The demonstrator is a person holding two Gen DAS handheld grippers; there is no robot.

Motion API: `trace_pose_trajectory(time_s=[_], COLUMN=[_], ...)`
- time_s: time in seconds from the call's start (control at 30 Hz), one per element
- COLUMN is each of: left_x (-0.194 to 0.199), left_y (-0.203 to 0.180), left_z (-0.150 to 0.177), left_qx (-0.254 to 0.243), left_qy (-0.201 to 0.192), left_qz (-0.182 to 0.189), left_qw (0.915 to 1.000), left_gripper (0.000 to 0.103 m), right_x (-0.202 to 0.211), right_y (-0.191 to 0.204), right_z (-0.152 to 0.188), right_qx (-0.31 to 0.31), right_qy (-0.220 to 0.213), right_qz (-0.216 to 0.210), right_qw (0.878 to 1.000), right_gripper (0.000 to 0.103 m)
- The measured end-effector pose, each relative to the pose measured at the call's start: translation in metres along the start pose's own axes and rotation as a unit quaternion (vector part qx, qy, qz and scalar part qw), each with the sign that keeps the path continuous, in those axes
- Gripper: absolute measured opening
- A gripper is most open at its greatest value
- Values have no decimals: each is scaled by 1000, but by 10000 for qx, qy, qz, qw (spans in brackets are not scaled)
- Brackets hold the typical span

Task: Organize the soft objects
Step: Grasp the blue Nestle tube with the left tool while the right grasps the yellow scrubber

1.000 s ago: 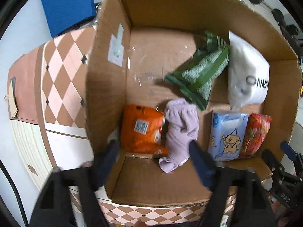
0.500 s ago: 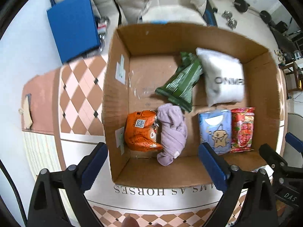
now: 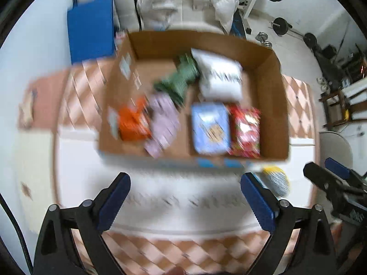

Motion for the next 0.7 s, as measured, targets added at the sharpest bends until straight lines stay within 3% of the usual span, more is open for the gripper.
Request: trace_pose_trajectory(time_s=[0.1,0.17,0.2,0.3,0.63,0.7], left_x=[-36,-70,-85,-125,-198,-202], left_y=[-19,-37,-47,-77,-146,-150], left_z=[40,63,71,82,79,76], left_qx=[530,842,886,727,1128,1098], left_qy=[692,1184,1345,1644,1847,1634], left_qz=[706,1138,1200,1095,1105,812], left_qw=[9937,9828,9796,9776,9700,9771], left_gripper=[98,97,90,70,69,69], right_x=[-1,-9,-14,-31,-56,-58], right_y=[-44,-77,-89,-127,-193,-195], right_z=[21,37,42,61,90,92], right_qx=[-22,-28,-48,-173,-365,-320], right_qy=[146,284,380,658,837,868], right_qz=[415,704,783,881,1015,985], right_qw=[9990,9971,9962,9938,9906,9908], right_gripper=[103,103,103,103,92,84])
Point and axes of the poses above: each gripper's, at about its wrist camera, not at the fingertips, and x roughly against the way its jaws point, y to its left, z to its underside, the point moved 5 cm from there along -x, roughly the way its jaws point
